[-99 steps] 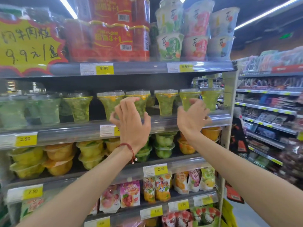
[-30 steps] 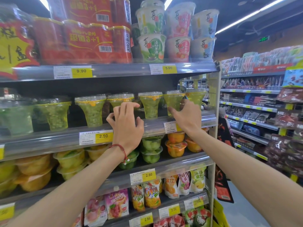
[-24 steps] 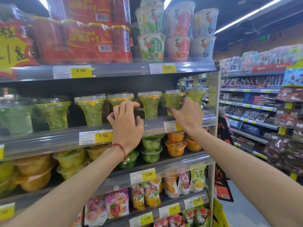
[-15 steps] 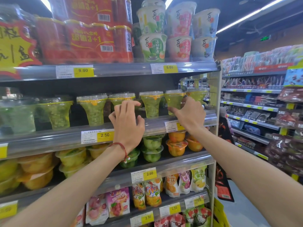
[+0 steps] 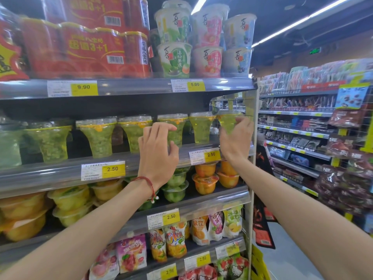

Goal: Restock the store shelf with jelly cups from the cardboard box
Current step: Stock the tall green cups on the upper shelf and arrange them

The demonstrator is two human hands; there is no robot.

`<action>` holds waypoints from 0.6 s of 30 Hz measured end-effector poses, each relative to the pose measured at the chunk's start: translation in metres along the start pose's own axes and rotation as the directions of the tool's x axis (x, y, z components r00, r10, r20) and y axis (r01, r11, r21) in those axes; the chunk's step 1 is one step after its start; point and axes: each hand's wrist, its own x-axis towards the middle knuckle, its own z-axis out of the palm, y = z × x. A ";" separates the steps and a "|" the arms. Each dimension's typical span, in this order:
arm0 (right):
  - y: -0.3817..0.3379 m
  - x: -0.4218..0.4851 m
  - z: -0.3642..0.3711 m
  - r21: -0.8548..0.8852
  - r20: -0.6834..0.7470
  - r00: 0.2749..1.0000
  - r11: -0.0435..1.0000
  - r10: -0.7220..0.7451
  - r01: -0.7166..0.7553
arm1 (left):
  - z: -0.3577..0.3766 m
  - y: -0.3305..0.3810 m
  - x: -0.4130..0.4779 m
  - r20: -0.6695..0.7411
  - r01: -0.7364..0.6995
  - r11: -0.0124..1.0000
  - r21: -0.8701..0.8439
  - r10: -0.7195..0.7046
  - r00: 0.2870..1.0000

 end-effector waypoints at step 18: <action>0.016 0.024 0.004 -0.084 0.023 0.992 0.989 0.125 -0.123 | 0.015 0.001 0.001 0.017 0.002 1.000 -0.012 -0.002 1.000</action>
